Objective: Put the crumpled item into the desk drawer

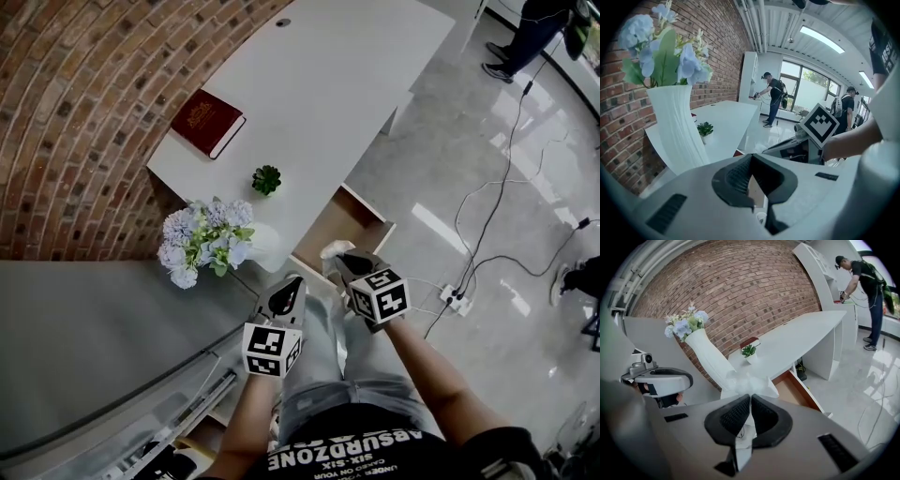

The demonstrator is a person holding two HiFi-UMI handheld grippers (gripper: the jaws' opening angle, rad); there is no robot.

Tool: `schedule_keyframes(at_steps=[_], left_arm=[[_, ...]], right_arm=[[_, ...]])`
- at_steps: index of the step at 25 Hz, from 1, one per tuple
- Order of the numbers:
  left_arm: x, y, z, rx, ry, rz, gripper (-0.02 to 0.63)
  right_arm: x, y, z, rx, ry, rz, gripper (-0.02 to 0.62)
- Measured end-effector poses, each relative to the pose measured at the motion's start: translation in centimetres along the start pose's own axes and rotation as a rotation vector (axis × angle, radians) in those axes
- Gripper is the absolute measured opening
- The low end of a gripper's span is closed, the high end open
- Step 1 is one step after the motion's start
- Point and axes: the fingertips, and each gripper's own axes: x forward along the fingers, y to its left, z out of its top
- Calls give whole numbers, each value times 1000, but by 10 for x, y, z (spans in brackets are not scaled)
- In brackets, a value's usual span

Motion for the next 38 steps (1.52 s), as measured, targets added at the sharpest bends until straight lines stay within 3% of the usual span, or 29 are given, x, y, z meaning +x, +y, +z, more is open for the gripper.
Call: schedule_keyframes(at_steps=[12,23,38], left_arm=[[37,2,-16,5,58,-34,5],[66,2,-40,-47,91,-38,5],[89,7,-71,-61,125,-48,5]], right_arm=[[30,-26,-21,41,44,6,8],[48,-48,-40,97,82,13,8],[83,-62,-60,160,120,39,8]])
